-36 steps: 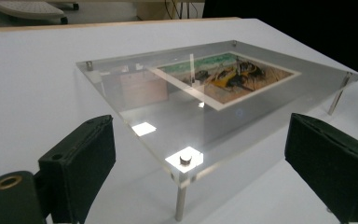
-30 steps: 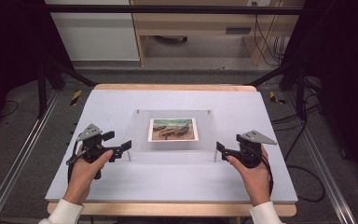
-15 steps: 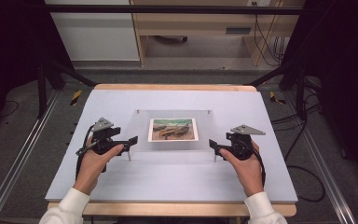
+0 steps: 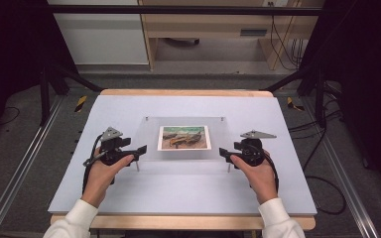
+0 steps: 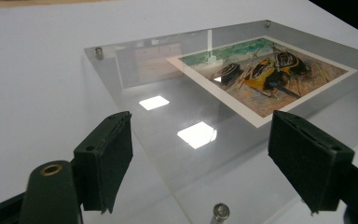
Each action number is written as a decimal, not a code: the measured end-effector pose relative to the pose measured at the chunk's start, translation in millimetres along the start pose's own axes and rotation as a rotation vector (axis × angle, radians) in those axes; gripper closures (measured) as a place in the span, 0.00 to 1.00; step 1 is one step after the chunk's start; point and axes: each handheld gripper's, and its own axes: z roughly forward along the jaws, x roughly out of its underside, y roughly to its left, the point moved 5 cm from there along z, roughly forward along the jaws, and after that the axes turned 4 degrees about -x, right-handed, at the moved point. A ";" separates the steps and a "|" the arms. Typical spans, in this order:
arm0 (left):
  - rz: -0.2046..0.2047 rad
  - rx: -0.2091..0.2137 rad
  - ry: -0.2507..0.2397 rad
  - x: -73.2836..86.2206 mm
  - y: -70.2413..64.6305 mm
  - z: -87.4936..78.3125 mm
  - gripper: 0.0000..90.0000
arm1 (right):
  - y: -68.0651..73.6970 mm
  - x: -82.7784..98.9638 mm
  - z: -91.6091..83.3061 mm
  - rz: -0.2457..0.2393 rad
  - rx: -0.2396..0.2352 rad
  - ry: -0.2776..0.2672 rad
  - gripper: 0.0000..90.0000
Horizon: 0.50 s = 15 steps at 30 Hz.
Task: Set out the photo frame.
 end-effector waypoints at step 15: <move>-0.083 0.046 0.044 17.3 3.3 9.0 0.23 | -2.7 10.4 12.2 0.053 -0.029 0.032 0.24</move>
